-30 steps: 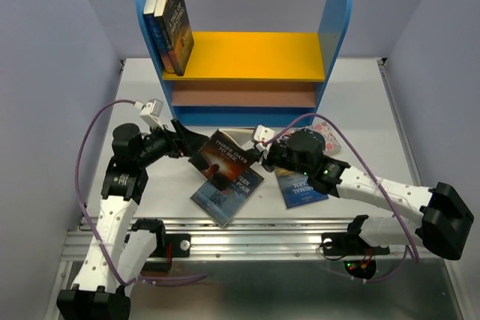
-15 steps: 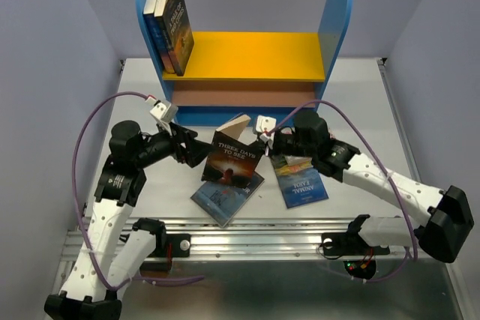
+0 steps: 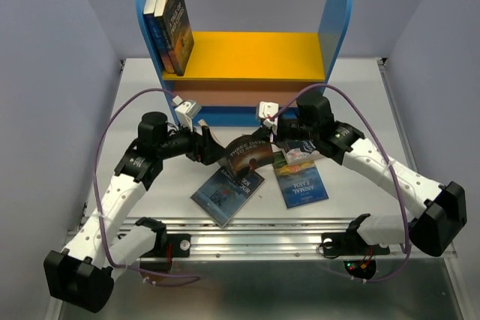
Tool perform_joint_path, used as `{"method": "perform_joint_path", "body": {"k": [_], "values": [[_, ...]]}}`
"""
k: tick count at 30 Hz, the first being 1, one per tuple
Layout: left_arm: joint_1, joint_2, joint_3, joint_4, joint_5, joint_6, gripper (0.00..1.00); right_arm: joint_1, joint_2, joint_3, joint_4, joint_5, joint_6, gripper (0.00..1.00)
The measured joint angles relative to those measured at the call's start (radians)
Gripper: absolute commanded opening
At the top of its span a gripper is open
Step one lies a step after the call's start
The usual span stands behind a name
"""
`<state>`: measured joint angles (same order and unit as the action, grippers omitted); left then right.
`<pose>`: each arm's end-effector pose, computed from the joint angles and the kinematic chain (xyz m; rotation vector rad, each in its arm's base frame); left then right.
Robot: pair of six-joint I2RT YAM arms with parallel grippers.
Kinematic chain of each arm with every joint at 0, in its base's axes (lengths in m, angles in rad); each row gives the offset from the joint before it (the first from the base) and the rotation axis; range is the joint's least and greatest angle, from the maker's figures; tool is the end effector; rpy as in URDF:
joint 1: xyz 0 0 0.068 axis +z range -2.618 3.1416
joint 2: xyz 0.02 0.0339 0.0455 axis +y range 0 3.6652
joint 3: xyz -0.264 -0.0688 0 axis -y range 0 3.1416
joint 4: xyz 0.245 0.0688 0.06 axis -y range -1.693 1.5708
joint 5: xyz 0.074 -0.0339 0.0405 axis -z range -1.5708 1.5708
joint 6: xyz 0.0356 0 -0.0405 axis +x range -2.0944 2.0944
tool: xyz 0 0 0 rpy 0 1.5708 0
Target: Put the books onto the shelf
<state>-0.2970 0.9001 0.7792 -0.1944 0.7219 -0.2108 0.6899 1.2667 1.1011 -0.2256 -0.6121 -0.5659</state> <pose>0.1864 -0.0816 0.3191 0.5904 1.8401 -1.0207 0.2090 0.1990 0.3449 -1.4451 1.3050 0.6798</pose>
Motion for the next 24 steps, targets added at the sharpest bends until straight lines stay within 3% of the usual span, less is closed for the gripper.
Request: {"method": "perform_joint_path", "body": {"k": [9,14,19,24], "values": [[-0.232,-0.031,-0.06,0.051,-0.296,-0.175,0.99,-0.01,0.08,0.024,-0.008,-0.07,0.045,0.01],[-0.265,-0.093,-0.164,0.176,-0.365,-0.272,0.99,-0.01,0.113,0.035,0.011,-0.072,0.1,0.01],[-0.291,-0.134,-0.184,0.198,-0.444,-0.301,0.99,-0.01,0.135,0.035,0.072,-0.034,0.203,0.01],[-0.37,-0.135,-0.182,0.188,-0.61,-0.307,0.99,-0.01,0.19,0.049,0.122,0.031,0.33,0.01]]}}
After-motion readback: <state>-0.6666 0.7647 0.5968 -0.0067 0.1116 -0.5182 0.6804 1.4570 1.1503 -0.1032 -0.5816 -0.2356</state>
